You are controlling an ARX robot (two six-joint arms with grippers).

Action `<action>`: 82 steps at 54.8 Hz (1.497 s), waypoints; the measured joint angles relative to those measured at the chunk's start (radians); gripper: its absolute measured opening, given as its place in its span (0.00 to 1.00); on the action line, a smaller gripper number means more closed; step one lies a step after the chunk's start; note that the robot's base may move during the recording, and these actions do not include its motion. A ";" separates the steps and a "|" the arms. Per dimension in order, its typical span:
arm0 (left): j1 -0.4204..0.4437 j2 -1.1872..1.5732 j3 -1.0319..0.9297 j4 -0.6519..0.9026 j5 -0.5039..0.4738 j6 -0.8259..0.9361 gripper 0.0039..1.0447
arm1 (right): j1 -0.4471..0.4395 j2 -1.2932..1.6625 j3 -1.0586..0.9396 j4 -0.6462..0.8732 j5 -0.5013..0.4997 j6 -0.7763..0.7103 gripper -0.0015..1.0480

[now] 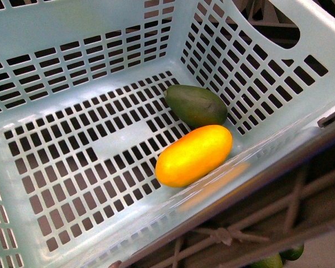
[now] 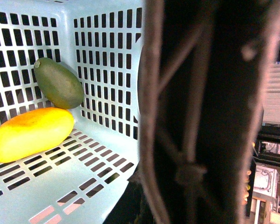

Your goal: Pick mango and avocado into basket

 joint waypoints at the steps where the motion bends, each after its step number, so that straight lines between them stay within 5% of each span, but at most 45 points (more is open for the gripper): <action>1: 0.000 0.000 0.000 0.000 0.000 0.000 0.03 | -0.005 -0.011 -0.007 -0.006 -0.006 0.000 0.02; 25: 0.000 0.000 0.000 0.000 -0.001 0.000 0.03 | -0.145 -0.241 -0.095 -0.145 -0.134 0.000 0.02; 82: 0.000 0.000 0.000 0.000 0.000 0.001 0.03 | -0.149 -0.631 -0.133 -0.471 -0.143 -0.001 0.02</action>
